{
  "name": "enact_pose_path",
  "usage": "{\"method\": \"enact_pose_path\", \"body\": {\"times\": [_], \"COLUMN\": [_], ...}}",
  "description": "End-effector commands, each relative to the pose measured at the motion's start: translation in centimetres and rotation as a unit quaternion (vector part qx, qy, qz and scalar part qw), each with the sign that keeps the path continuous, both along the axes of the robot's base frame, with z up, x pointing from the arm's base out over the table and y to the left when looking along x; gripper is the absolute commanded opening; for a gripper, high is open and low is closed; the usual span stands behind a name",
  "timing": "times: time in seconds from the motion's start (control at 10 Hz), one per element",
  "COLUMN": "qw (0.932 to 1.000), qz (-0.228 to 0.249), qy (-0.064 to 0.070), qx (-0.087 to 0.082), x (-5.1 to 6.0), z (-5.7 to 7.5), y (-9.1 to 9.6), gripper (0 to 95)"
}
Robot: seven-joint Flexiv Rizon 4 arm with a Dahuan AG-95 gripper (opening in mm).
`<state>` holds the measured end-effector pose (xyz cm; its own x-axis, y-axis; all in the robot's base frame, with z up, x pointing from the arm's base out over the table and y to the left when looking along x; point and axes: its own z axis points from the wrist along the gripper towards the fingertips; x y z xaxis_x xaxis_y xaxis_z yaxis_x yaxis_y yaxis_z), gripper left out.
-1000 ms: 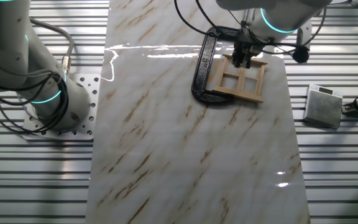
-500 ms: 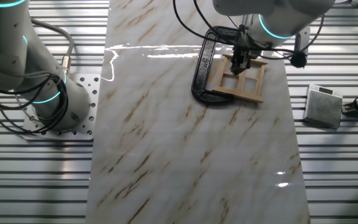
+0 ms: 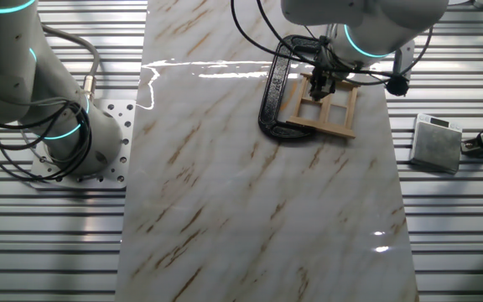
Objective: Close a sliding window
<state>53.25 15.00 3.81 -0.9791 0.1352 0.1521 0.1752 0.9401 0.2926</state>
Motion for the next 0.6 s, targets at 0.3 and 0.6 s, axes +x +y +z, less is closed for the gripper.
{"method": "enact_pose_path", "body": {"times": [0.3,0.6], "qw": [1.0000,0.9999], "qz": [0.003,0.009], "qy": [0.000,-0.005], "qx": [-0.001,0.000], "x": [0.10,0.26], "z": [-0.26,-0.55], "y": [0.00,-0.17], "gripper": [57.0,57.0]}}
